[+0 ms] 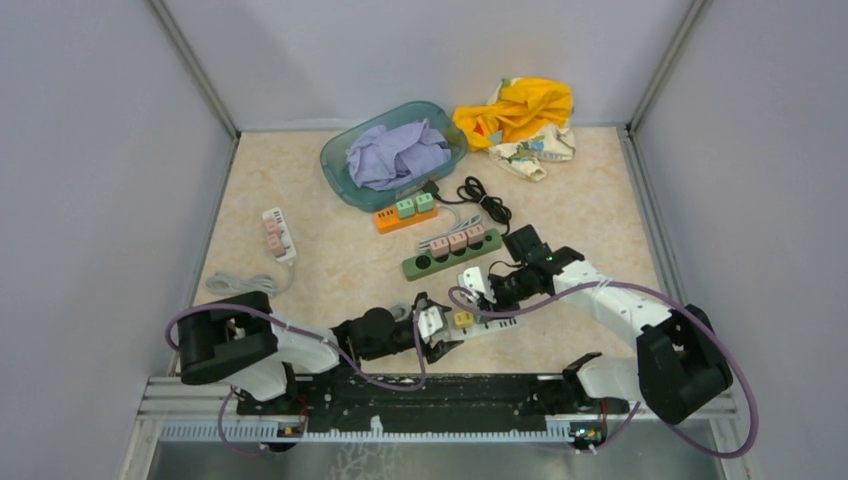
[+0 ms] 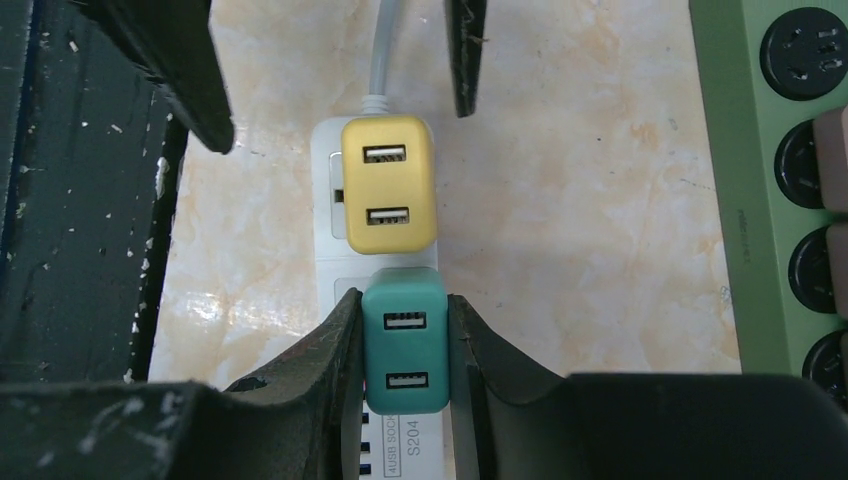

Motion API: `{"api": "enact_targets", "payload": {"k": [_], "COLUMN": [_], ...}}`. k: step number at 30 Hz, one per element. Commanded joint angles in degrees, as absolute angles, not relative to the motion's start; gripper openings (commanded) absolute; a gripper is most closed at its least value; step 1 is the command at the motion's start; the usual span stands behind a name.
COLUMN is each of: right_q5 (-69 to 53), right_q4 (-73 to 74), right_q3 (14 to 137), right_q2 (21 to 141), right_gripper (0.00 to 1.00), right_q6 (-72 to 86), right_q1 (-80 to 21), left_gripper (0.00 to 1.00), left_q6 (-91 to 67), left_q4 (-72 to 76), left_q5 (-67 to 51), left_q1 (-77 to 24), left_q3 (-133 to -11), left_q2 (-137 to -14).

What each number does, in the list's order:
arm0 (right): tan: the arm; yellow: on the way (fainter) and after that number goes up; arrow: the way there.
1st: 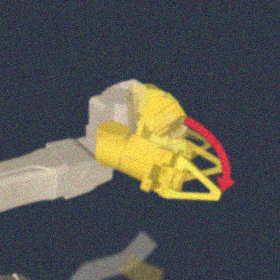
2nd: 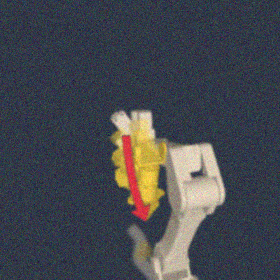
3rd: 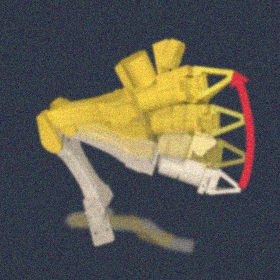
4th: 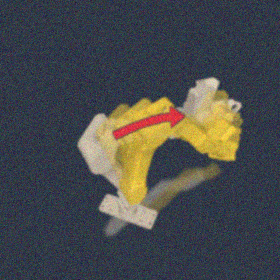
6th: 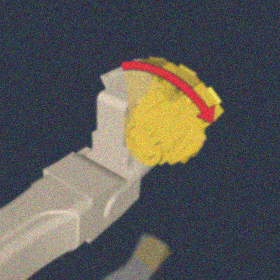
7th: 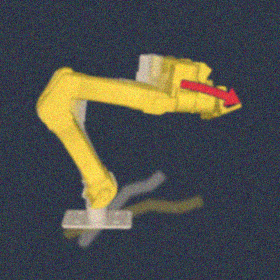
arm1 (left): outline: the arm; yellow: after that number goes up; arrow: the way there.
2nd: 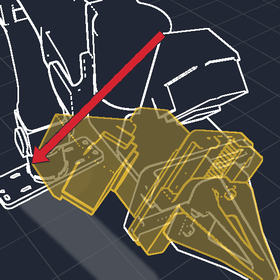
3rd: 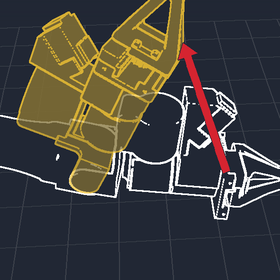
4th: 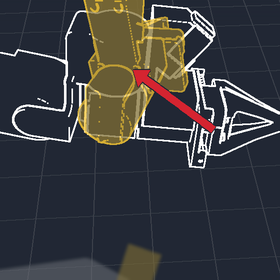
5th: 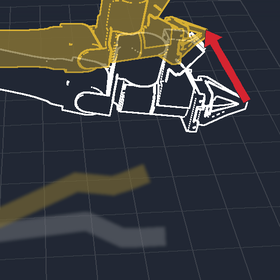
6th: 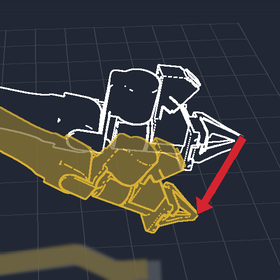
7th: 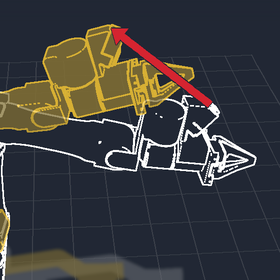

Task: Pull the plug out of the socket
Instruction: Remove the plug from the socket.

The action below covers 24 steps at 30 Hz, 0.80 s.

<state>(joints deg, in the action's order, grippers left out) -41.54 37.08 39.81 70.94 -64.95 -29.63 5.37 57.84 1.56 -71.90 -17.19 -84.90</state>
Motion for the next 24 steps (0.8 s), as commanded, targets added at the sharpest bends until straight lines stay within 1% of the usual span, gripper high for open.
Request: {"api": "enact_targets", "payload": {"k": [1, 3, 7, 10, 16, 17, 18, 21, 22, 24], "right_q5": [-46.1, -46.23, -46.27, -46.24, -46.49, -46.5, -46.48, -46.54, -46.62, -47.62], "right_q4": [40.21, 40.32, 40.43, 40.35, 40.09, 40.08, 40.08, 39.92, 39.94, 39.18], "right_q3": [40.78, 40.69, 40.69, 40.78, 40.79, 40.79, 40.78, 40.77, 40.78, 40.63], "right_q2": [69.45, 69.43, 69.45, 69.44, 69.47, 69.5, 69.52, 69.46, 69.44, 69.25], "right_gripper": [0.0, 0.0, 0.0, 0.0, 0.0, 0.0, 0.0, 0.0, 0.0, 0.0], "right_q6": [-68.04, -68.27, -68.37, -68.3, -68.05, -67.95, -67.94, -67.94, -67.9, -67.29], "right_q1": [-30.41, -30.54, -30.72, -30.76, -30.93, -31.06, -31.11, -31.24, -31.27, -31.33], "left_gripper": [0.74, 0.68, 0.62, 0.54, 0.53, 0.49, 0.44, 0.2, 0.14, 0.05], "left_q6": [12.55, 12.96, 13.08, 12.43, 9.14, 9.06, 9.04, 8.87, 8.85, 9.14], "left_q4": [70.15, 70.4, 69.67, 68.46, 72.58, 73.44, 74.2, 74.49, 74.34, 73.78], "left_q5": [0.07, -0.76, -3.53, -5.1, -4.59, -4.19, -3.65, -0.66, 0.23, 1.06], "left_q1": [-71.91, -71.52, -70.85, -70.8, -70.84, -70.76, -70.75, -70.79, -70.82, -70.83], "left_q3": [-16.12, -16.93, -18.91, -20.41, -20.42, -20.33, -20.23, -20.23, -20.15, -20.0], "left_q2": [-88.51, -89.58, -91.91, -93.61, -97.76, -98.34, -98.88, -99.63, -99.74, -99.67]}}
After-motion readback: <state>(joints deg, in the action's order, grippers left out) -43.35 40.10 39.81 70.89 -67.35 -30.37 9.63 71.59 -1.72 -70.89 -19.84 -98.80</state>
